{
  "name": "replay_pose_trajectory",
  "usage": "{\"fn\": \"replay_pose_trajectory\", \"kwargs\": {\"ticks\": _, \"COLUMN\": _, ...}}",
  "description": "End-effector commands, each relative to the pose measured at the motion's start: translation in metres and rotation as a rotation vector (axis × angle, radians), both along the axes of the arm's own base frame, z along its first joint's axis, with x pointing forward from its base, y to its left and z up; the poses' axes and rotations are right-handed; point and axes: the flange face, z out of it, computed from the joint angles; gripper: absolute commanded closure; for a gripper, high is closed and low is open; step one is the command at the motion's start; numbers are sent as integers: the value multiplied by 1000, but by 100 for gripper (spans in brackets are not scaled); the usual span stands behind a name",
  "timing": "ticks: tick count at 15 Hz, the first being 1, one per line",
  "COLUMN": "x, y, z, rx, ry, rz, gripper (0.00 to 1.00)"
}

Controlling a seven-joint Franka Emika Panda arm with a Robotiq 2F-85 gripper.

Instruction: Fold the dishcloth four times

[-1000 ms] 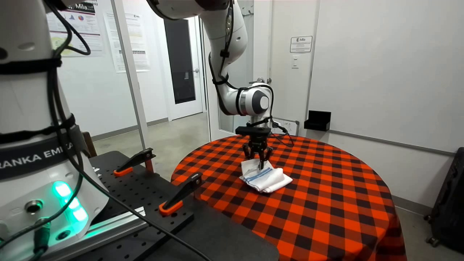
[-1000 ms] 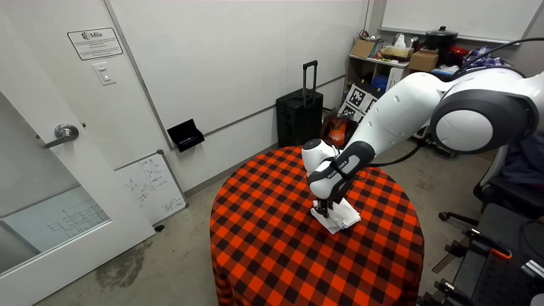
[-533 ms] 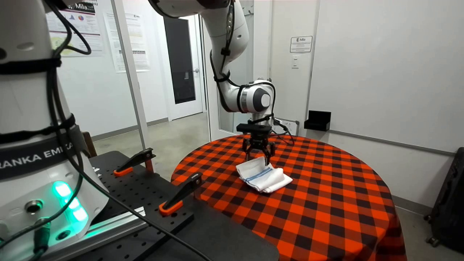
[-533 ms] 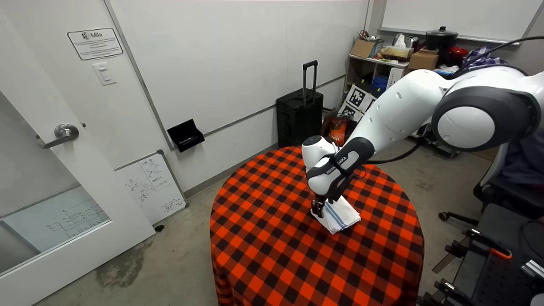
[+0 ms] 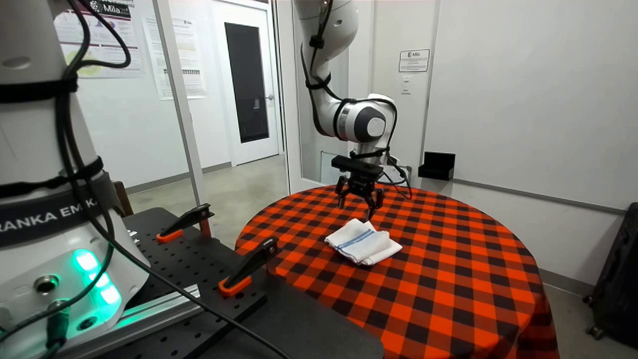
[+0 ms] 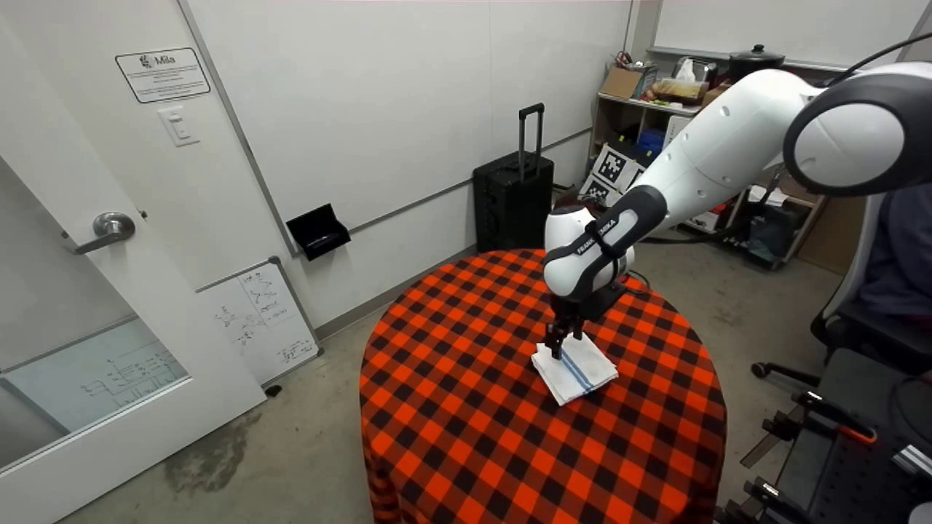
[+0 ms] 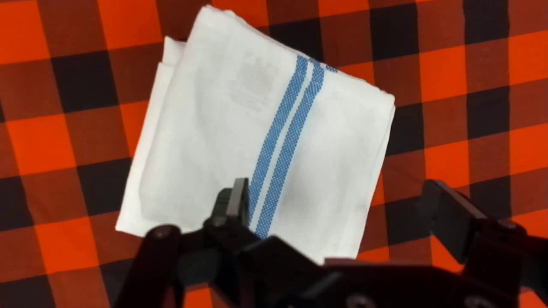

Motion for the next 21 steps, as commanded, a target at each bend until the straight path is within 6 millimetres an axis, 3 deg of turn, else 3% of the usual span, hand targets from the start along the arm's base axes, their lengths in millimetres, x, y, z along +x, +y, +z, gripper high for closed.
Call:
{"fn": "replay_pose_trajectory", "kwargs": {"ticks": 1, "x": -42, "y": -21, "z": 31, "rx": 75, "ry": -11, "rz": -59, "gripper": 0}}
{"fn": "replay_pose_trajectory", "kwargs": {"ticks": 6, "x": -94, "y": -30, "z": 68, "rx": 144, "ry": -77, "rz": -178, "gripper": 0}}
{"fn": "replay_pose_trajectory", "kwargs": {"ticks": 11, "x": -158, "y": -16, "z": 110, "rx": 107, "ry": -85, "rz": -95, "gripper": 0}}
{"fn": "replay_pose_trajectory", "kwargs": {"ticks": 16, "x": -214, "y": -19, "z": 157, "rx": 33, "ry": -161, "rz": -76, "gripper": 0}}
{"fn": "replay_pose_trajectory", "kwargs": {"ticks": 17, "x": -188, "y": -18, "z": 133, "rx": 62, "ry": -111, "rz": -89, "gripper": 0}}
{"fn": "replay_pose_trajectory", "kwargs": {"ticks": 21, "x": -210, "y": -19, "z": 155, "rx": 33, "ry": -139, "rz": -87, "gripper": 0}}
